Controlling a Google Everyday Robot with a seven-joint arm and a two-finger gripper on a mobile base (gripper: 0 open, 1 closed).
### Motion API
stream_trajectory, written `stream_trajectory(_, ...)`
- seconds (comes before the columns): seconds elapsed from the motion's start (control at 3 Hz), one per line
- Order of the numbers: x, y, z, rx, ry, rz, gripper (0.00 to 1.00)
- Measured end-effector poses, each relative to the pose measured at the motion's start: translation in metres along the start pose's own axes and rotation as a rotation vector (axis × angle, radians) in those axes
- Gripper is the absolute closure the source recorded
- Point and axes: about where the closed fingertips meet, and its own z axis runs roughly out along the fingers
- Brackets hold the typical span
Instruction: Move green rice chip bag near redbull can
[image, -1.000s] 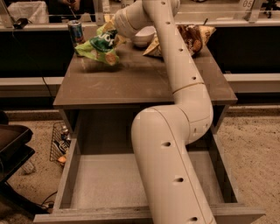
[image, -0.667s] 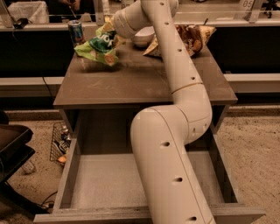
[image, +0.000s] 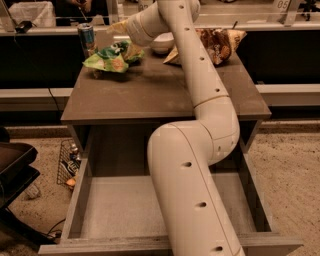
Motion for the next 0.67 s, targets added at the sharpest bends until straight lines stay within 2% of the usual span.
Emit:
stream_trajectory(0.33,-0.0009,0.0007,0.0029,-0.002,-0.003,0.000,0.00)
stream_trajectory(0.67,-0.0009,0.0008,0.0031,-0.002,-0.003,0.000,0.00)
